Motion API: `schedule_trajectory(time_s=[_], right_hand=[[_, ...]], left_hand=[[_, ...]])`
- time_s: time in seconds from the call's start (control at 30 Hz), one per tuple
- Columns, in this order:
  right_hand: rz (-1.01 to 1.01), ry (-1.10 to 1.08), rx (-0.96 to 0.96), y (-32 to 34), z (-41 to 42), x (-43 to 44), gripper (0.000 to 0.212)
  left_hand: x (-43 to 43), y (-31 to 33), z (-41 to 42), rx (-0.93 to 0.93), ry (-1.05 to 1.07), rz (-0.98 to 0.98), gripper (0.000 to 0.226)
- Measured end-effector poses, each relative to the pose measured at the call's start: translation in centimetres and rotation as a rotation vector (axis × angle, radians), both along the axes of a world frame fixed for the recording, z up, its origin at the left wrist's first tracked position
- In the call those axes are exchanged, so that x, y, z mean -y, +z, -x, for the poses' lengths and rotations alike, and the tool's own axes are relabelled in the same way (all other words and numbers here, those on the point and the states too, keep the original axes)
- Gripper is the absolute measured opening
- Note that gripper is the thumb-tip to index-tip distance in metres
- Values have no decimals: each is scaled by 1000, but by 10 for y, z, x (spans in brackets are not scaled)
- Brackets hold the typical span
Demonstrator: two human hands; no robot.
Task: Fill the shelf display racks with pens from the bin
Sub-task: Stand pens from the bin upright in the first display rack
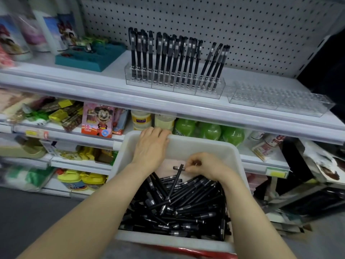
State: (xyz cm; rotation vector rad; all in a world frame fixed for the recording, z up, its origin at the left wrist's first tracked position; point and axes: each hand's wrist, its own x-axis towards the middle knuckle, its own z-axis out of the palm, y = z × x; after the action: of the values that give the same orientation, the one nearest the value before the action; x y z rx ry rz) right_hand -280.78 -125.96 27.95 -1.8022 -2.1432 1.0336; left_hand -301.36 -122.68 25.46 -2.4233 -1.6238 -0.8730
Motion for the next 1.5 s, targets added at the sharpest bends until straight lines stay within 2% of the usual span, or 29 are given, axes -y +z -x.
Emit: schedule_trajectory(time_s=[0.07,0.17,0.3,0.4,0.57,0.73,0.87,1.07,1.27,1.5], right_hand=[[1,-20,-145,5,-4,0,3],[24,-86,-362,14,-6,2,12],[58,-97,-546,33,-4,1,16],[-49,-98,-592,58,3,-7,12],[-310,-214,-766,119,20,-34,4],[-684,-304,-685,163,37,-74,11],[-855,-386,-604,181,46,-106,3],[-895,-432,-439,177,51,-144,16],[-883,-423,-385,168,60,-158,11],[-756,-390,-256,146,67,-167,14]], left_hand=[[0,0,0,-3,7,-4,23],[0,0,0,-5,15,17,28],[2,8,2,22,-33,83,32],[1,29,2,74,-76,123,42],[-20,84,2,62,-24,-25,50],[-59,118,7,13,72,-139,60],[-83,120,10,-36,91,-141,64],[-95,110,9,-20,109,-141,50],[-96,107,9,-12,103,-189,48],[-96,104,10,15,77,-193,48]])
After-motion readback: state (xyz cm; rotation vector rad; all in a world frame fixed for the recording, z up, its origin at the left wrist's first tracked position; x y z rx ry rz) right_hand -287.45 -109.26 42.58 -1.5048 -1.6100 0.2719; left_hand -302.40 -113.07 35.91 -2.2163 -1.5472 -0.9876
